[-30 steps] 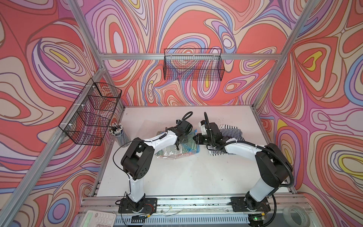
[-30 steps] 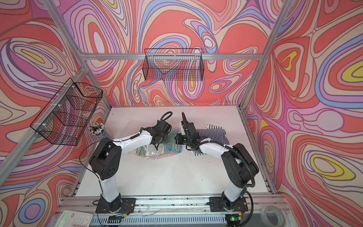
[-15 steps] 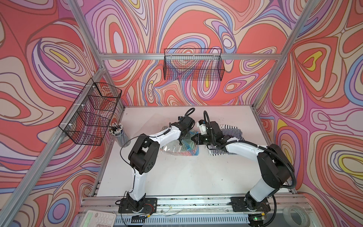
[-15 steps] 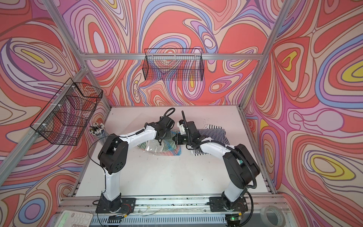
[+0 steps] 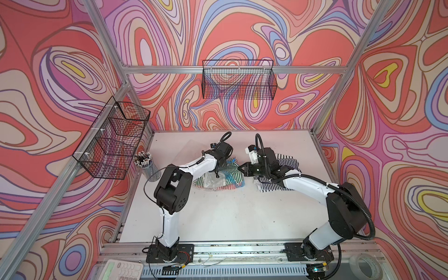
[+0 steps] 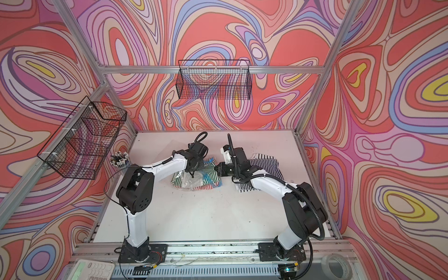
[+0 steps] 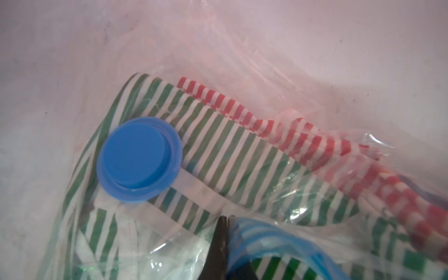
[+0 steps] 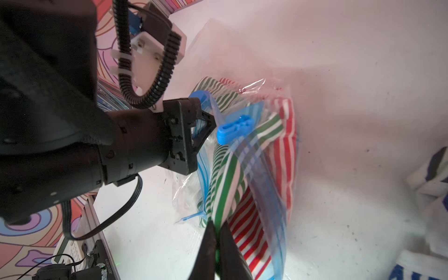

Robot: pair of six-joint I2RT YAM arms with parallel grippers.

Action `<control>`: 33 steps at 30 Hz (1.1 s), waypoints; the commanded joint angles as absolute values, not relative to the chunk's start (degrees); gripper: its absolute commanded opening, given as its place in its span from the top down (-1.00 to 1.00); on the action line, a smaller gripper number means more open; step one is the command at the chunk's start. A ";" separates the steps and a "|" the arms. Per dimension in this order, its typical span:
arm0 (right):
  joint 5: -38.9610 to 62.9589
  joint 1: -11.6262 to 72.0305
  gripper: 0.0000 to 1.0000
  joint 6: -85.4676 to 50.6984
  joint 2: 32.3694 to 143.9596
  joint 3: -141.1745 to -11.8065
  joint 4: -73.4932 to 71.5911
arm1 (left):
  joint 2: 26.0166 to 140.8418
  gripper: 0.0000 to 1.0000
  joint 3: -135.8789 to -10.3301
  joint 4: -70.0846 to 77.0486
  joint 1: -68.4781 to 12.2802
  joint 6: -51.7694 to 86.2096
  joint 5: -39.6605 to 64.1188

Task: Take the tank top out of the vacuum bag
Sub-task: Take out the tank top from the vacuum bag.

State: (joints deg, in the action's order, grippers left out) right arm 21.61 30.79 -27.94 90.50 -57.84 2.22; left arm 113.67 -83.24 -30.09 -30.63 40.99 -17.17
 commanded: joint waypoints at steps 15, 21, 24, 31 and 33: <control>25.13 20.72 1.00 -28.21 78.83 -54.85 2.97 | 114.45 1.00 -83.32 -34.32 -27.52 42.29 -22.41; 24.25 17.88 1.00 -27.60 78.32 -54.67 4.98 | 114.44 1.00 -83.93 -33.94 -27.51 41.36 -20.84; 23.74 16.12 1.00 -27.95 77.63 -54.32 5.51 | 114.18 1.00 -83.72 -33.43 -27.60 41.13 -19.23; 23.34 15.82 1.00 -27.08 77.57 -54.32 6.75 | 113.28 1.00 -82.88 -31.91 -29.94 41.40 -16.30; 22.96 15.60 1.00 -26.91 77.67 -54.17 7.25 | 113.42 1.00 -83.05 -31.21 -30.64 41.40 -15.46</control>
State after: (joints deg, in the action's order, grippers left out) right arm 24.47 16.40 -28.08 79.15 -54.76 7.31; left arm 113.67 -83.35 -29.91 -29.87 41.63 -15.73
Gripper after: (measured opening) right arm 0.048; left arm 0.047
